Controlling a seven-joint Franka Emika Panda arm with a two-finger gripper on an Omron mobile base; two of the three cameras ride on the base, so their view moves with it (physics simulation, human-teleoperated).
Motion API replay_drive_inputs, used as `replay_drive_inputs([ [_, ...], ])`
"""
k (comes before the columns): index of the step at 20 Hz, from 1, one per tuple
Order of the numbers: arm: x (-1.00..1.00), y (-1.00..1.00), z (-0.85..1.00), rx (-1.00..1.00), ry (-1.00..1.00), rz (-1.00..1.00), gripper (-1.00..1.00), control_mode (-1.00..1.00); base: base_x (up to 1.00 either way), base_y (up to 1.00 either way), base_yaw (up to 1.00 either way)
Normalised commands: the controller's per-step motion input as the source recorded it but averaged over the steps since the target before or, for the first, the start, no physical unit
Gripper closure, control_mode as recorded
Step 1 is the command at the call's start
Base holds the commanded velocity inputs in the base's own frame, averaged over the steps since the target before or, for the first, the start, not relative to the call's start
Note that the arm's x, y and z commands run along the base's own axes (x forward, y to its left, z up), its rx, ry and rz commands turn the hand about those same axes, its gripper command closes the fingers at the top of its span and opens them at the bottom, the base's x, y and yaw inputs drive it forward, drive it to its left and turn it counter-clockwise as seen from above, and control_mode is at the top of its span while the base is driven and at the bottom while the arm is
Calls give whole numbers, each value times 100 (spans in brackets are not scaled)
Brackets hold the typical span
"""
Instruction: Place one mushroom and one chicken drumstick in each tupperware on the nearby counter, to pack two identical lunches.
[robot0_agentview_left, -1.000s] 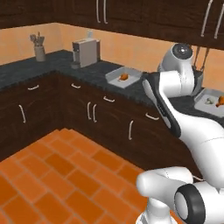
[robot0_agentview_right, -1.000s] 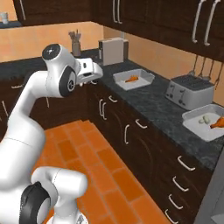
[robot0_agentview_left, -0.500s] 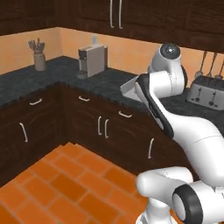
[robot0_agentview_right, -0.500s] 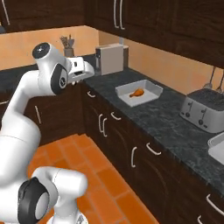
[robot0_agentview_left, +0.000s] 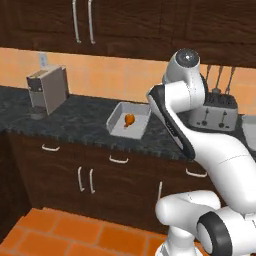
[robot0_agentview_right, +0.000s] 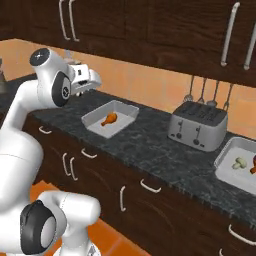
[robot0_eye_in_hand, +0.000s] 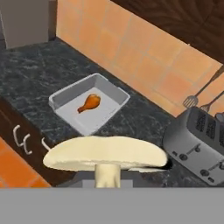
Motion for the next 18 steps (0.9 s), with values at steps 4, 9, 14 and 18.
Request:
replay_drive_inputs([
  [4,0,0,0,0,0,0,100,100,68,74,-75],
  [9,0,0,0,0,0,0,100,100,65,98,-61],
  [14,0,0,0,0,0,0,100,100,58,85,-48],
  [18,0,0,0,0,0,0,100,100,27,23,-43],
])
